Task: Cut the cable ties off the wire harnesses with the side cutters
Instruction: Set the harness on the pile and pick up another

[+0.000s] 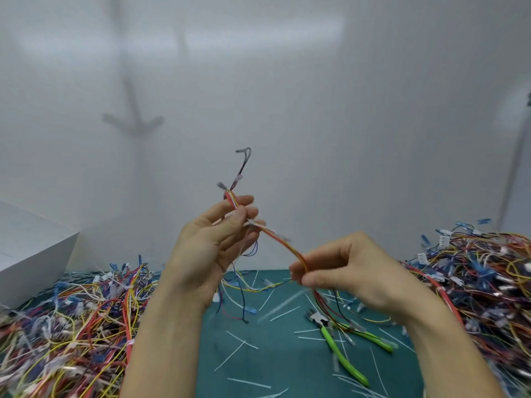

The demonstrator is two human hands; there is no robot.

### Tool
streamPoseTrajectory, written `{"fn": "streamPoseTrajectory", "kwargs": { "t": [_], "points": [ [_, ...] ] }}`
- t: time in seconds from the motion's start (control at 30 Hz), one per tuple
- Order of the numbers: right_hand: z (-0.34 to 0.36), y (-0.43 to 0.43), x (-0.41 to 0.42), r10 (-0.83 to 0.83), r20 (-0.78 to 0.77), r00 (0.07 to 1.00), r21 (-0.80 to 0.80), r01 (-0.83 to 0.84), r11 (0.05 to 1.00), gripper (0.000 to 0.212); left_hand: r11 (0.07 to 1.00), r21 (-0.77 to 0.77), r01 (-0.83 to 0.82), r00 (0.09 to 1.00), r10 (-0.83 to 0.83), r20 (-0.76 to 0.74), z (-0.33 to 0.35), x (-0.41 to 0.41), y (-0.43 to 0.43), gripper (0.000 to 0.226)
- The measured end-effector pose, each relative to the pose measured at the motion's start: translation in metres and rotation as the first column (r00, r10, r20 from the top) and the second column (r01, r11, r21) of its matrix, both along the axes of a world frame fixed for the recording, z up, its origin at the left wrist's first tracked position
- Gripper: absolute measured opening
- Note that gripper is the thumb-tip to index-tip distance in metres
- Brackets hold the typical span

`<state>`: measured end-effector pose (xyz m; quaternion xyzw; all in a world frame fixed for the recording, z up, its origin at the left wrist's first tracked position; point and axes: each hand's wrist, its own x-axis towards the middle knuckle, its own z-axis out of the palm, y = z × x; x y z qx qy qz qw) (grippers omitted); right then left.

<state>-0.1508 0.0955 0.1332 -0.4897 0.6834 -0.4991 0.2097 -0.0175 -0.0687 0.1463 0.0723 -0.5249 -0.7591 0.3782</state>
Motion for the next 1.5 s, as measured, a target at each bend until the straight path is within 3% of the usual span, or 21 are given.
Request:
{"fn": "streamPoseTrajectory", "kwargs": {
  "t": [0.07,0.13,0.2,0.3,0.4,0.57,0.67,0.77,0.9,1.0,1.1,1.3,1.5],
  "points": [
    [-0.003,-0.001,-0.002,-0.015,-0.18,0.984,0.152,0.043,0.987,0.04,0.984,-0.18,-0.021,0.997,0.034,0.072,-0.001,0.002,0.001,0.019],
    [-0.006,-0.008,-0.002,-0.142,-0.277,0.95,0.087,0.171,0.981,0.045,0.95,-0.311,-0.024,0.993,0.058,0.1,-0.002,0.002,0.005,0.016],
    [-0.007,-0.014,-0.001,-0.271,-0.069,0.96,-0.135,0.26,0.956,0.033,0.9,-0.435,-0.033,0.99,0.091,0.112,-0.003,-0.001,0.01,0.016],
    [-0.003,-0.018,0.005,-0.097,0.313,0.945,-0.333,0.205,0.92,0.024,0.806,-0.592,-0.006,0.98,0.122,0.155,-0.003,-0.005,0.015,0.029],
    [0.002,-0.019,0.012,0.078,0.454,0.888,-0.451,0.153,0.879,0.032,0.69,-0.718,0.091,0.963,0.122,0.24,-0.005,-0.009,0.016,0.037],
    [0.0,-0.024,0.014,0.034,0.565,0.824,-0.441,0.267,0.857,0.036,0.518,-0.816,0.254,0.927,0.11,0.359,-0.012,-0.019,0.021,0.028],
    [-0.003,-0.023,0.008,0.048,0.548,0.835,-0.469,0.259,0.844,0.025,0.565,-0.768,0.303,0.907,0.075,0.414,-0.015,-0.021,0.021,0.03],
    [-0.004,-0.018,0.003,0.051,0.45,0.892,-0.497,0.203,0.844,0.028,0.624,-0.695,0.356,0.866,0.059,0.497,-0.017,-0.015,0.011,0.04],
    [-0.003,-0.013,0.002,0.084,0.221,0.972,-0.506,0.04,0.861,0.016,0.883,-0.464,0.068,0.896,0.151,0.417,-0.017,-0.015,-0.002,0.045],
    [-0.004,-0.015,0.006,0.119,-0.011,0.993,-0.393,-0.114,0.912,0.016,0.992,-0.119,0.031,0.955,0.006,0.296,-0.015,-0.015,-0.008,0.032],
    [-0.009,-0.023,0.01,0.119,-0.205,0.972,-0.126,-0.147,0.981,0.018,0.991,0.068,0.118,0.965,-0.131,0.226,-0.013,-0.014,-0.01,0.049],
    [-0.016,-0.029,0.019,0.105,-0.414,0.904,0.177,-0.033,0.984,0.025,0.997,-0.063,-0.034,0.99,0.043,0.136,-0.012,-0.019,0.001,0.019],
    [-0.006,-0.014,0.011,-0.008,-0.457,0.889,0.169,0.095,0.981,0.027,0.952,-0.29,-0.094,0.989,0.122,0.081,-0.006,-0.008,0.006,0.015]
  ]
}}
